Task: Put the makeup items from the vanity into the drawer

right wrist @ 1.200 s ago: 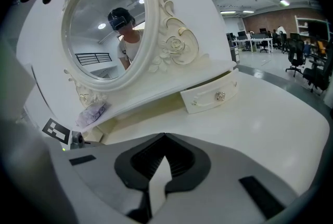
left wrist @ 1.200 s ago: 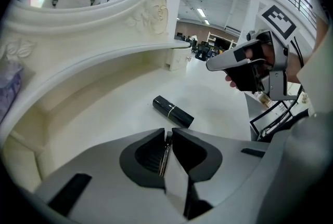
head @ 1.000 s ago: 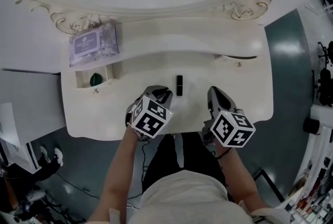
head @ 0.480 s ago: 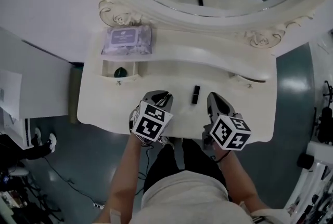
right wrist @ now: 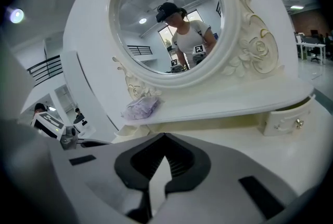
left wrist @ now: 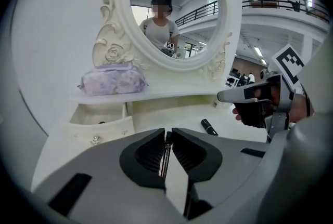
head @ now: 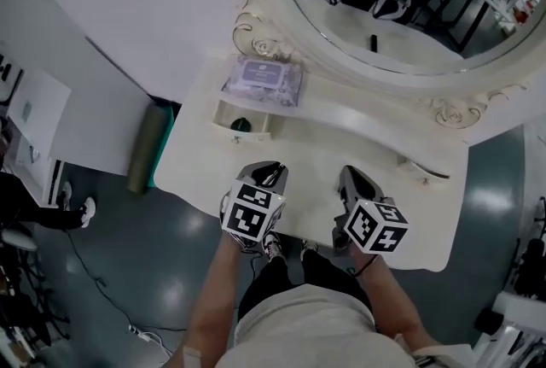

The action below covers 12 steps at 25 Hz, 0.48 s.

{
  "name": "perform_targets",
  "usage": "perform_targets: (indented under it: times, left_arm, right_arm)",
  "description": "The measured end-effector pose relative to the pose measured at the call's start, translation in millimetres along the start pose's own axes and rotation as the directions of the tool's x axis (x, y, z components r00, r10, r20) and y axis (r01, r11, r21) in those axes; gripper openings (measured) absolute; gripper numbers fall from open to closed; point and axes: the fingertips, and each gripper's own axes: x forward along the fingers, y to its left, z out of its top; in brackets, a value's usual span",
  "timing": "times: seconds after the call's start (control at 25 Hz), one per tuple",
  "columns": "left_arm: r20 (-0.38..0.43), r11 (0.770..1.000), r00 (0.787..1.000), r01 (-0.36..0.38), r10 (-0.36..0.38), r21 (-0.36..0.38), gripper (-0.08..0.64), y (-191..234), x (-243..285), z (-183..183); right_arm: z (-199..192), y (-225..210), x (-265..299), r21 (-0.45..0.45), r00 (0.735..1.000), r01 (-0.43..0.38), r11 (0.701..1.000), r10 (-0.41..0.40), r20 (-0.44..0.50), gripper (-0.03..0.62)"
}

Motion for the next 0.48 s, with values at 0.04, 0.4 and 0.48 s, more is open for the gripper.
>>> perform_targets:
  times: [0.04,0.4,0.48]
  left_arm:
    - [0.005,1.0,1.0,-0.015,0.015,-0.008,0.054,5,-4,0]
    - [0.063,0.988,0.988,-0.139,0.143,-0.063,0.054,57,-26,19]
    - [0.074,0.982,0.982,-0.166,0.173,-0.091,0.054,71,-27,24]
  right_arm:
    - [2,5,3,-0.007,1.0,-0.013,1.0,0.013,-0.001,0.017]
    - [17,36,24,-0.059,0.997,-0.081,0.995,0.081,-0.009,0.017]
    - [19,38,29,-0.066,0.996,-0.085,0.994,0.084,-0.016,0.017]
